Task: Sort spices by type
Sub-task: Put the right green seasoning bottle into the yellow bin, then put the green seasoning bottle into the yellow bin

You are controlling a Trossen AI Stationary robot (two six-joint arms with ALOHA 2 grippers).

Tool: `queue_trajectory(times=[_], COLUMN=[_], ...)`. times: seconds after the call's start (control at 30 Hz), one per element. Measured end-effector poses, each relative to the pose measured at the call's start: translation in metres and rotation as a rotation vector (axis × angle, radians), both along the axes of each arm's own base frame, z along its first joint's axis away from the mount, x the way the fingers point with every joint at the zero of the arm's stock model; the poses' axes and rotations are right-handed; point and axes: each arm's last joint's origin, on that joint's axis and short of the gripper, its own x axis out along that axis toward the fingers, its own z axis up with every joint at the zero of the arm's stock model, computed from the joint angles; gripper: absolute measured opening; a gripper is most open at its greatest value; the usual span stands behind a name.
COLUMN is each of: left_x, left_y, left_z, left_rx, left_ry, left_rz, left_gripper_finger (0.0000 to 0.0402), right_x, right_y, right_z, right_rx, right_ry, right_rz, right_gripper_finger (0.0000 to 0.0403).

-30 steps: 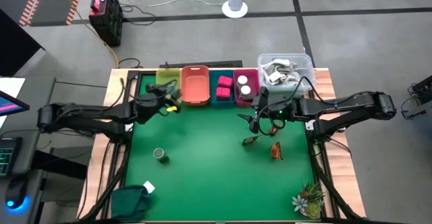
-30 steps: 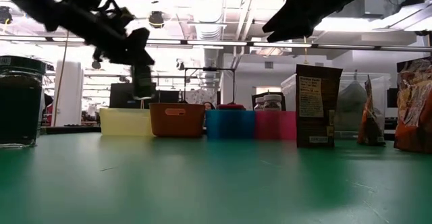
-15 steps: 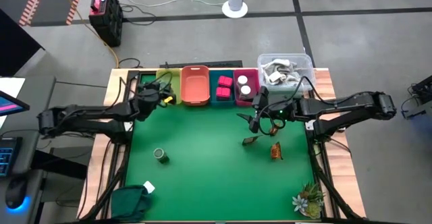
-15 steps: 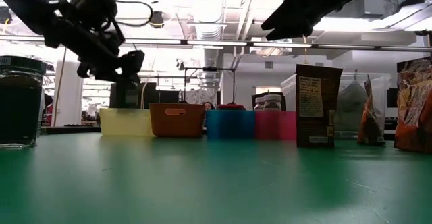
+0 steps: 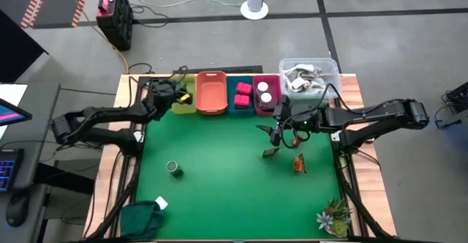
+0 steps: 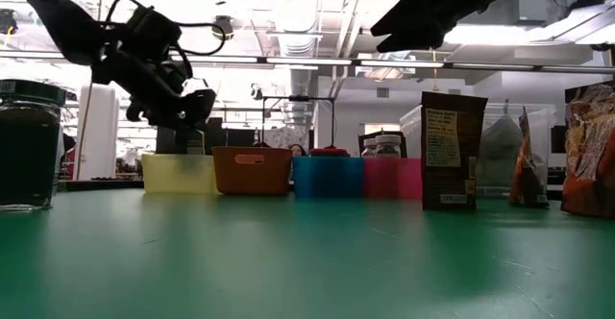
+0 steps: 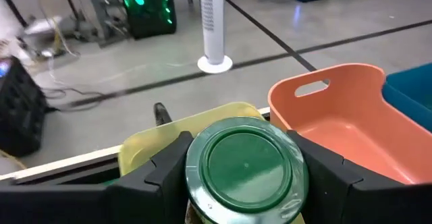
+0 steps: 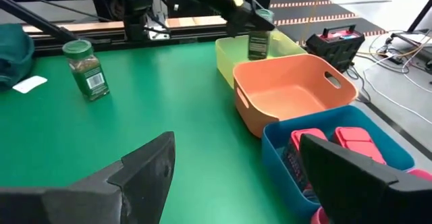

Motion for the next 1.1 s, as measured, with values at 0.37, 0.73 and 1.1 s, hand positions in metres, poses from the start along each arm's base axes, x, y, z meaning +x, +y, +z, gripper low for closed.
queue_trajectory(times=[0.37, 0.73, 1.1], left_x=[0.007, 0.013, 0.004], left_y=[0.039, 0.049, 0.023], left_z=[-0.012, -0.028, 0.022], left_rx=[-0.077, -0.119, -0.011], left_ry=[0.042, 0.084, 0.026], left_rz=[0.022, 0.027, -0.053], left_gripper_finger=[0.0201, 0.0251, 0.0292], right_x=[0.000, 0.000, -0.001], right_y=[0.005, 0.004, 0.003], right_z=[0.000, -0.001, -0.002], right_rx=[0.002, -0.002, -0.005], right_ry=[-0.001, 0.011, 0.018], right_rz=[0.017, 0.017, 0.011], right_gripper_finger=[0.0340, 0.0340, 0.0340])
